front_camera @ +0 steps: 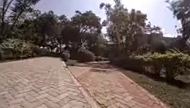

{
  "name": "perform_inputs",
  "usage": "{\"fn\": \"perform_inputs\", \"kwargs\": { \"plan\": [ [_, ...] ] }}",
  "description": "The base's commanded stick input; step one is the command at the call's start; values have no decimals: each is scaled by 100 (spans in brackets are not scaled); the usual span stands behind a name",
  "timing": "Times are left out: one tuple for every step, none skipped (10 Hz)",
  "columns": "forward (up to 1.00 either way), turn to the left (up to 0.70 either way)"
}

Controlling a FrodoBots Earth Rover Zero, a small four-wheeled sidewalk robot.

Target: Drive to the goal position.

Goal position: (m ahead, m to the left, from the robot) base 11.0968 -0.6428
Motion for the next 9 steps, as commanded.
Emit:
{"fn": "perform_inputs", "kwargs": {
  "plan": [
    [30, -60],
    [30, -60],
    [30, -60],
    [30, -60],
    [30, -60],
    [30, -43],
    [30, 0],
    [30, 0],
    [30, 0]
  ]
}}
